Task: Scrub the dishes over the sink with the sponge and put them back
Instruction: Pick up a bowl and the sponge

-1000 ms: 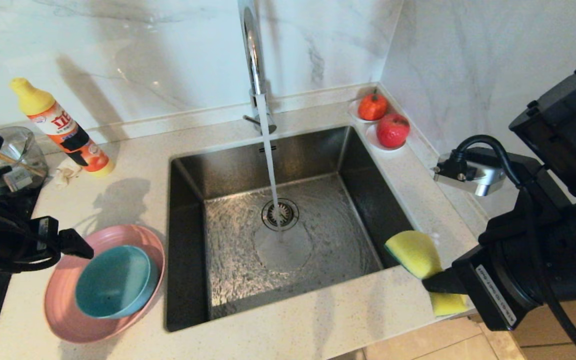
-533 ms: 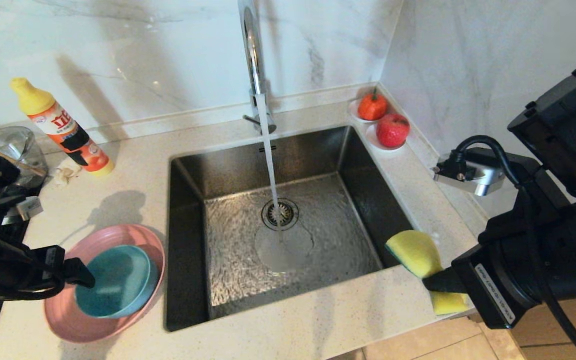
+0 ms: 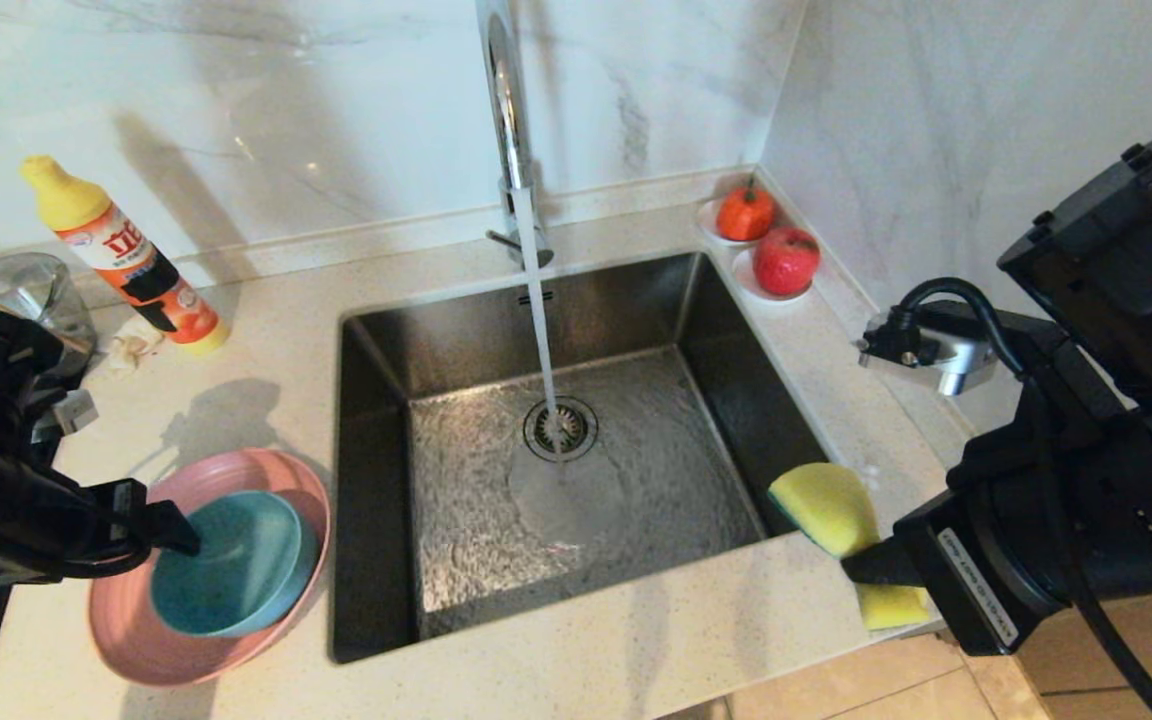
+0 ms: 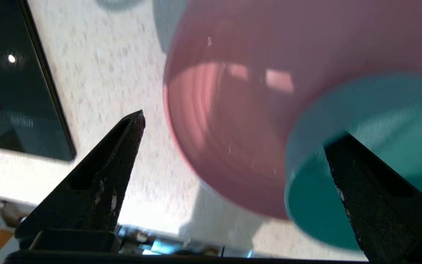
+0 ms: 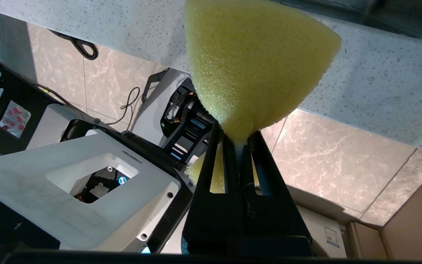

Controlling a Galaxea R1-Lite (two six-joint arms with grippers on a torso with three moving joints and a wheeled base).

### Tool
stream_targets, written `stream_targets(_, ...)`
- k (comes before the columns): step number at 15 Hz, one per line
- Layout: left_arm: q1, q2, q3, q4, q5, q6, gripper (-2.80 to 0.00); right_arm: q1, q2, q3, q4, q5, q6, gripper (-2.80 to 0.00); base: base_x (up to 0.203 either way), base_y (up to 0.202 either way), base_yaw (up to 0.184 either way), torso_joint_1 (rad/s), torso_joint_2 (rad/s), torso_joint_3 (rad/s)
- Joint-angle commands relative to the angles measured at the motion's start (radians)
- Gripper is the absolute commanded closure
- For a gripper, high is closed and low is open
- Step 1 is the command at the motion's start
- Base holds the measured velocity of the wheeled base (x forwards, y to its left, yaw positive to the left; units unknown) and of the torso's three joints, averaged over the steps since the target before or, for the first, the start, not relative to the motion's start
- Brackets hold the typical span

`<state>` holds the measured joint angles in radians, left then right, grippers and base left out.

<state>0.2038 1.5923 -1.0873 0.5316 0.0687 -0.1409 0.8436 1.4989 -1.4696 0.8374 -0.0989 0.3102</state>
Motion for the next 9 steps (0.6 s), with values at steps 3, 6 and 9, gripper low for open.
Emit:
stream_targets(3,0.002,0.030,-0.002,-0.002,-0.017,-0.004,-2.80,0.000,0.006,-0.001,0.002,0.001,0.001,0.00,0.000,0.000,0.000,0.000,0.00,0.000)
stream_targets(6,0.000,0.043,-0.008,-0.002,-0.029,-0.006,-2.80,0.000,0.001,-0.003,0.003,-0.001,0.001,0.00,0.000,0.000,0.000,0.000,0.00,0.000)
stream_targets(9,0.000,0.054,-0.005,-0.002,-0.035,-0.009,-2.80,0.000,-0.005,-0.003,0.005,-0.001,0.001,0.00,0.000,0.000,0.000,0.000,0.00,0.000)
